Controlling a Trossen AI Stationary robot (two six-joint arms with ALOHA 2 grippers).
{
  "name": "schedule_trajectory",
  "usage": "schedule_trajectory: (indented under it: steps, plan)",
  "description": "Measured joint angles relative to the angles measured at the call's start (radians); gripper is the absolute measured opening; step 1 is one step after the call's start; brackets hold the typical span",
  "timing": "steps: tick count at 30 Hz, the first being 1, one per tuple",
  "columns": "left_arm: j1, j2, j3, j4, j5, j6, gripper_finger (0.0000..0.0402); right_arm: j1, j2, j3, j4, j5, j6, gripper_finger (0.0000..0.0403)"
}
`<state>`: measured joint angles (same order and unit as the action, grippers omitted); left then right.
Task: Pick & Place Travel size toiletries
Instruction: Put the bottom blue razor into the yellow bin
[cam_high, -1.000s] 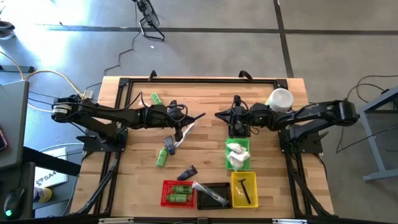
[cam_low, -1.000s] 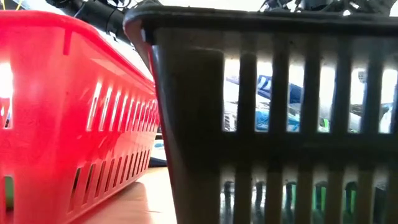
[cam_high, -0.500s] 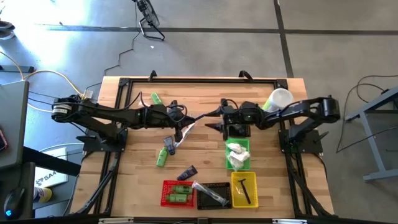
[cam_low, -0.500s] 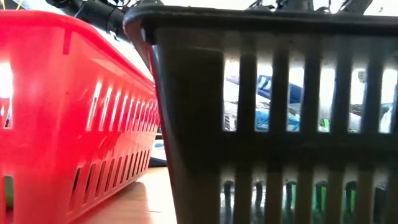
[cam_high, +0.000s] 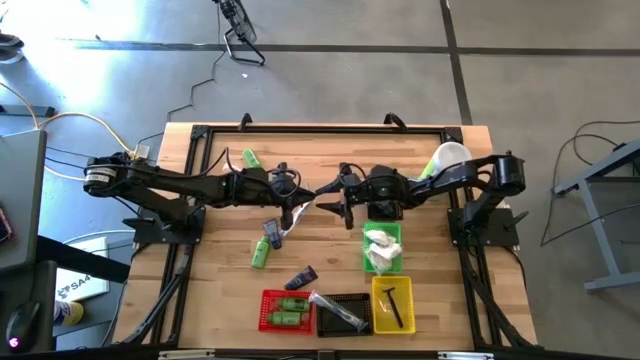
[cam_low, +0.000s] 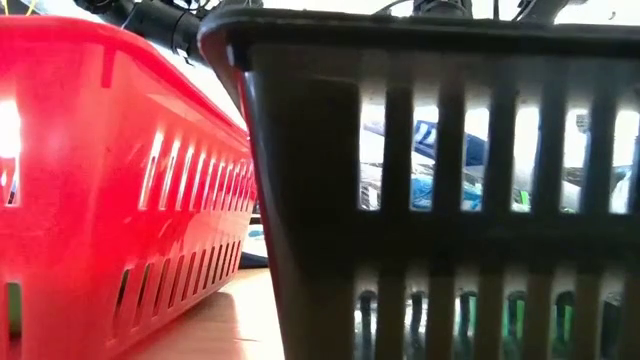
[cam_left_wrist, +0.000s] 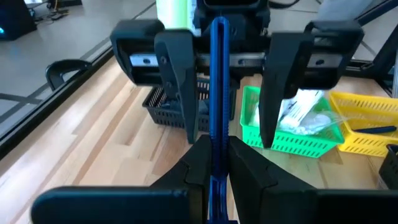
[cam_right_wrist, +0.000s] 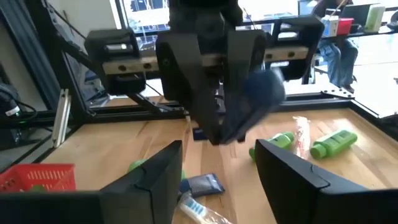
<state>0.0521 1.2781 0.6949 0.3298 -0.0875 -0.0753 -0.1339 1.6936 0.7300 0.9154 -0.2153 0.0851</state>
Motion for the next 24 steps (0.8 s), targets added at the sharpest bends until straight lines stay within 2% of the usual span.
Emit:
schedule_trajectory:
  steps: [12,24]
  plan:
    - [0.000,0.000,0.000,-0.024,0.000,0.000,0.0038,0.003,0.000,0.000,0.042,-0.015,-0.002,0.0149]
    - [-0.001,0.000,0.000,-0.026,0.002,0.000,0.0038,0.003,0.000,0.000,0.047,-0.018,-0.003,0.0083]
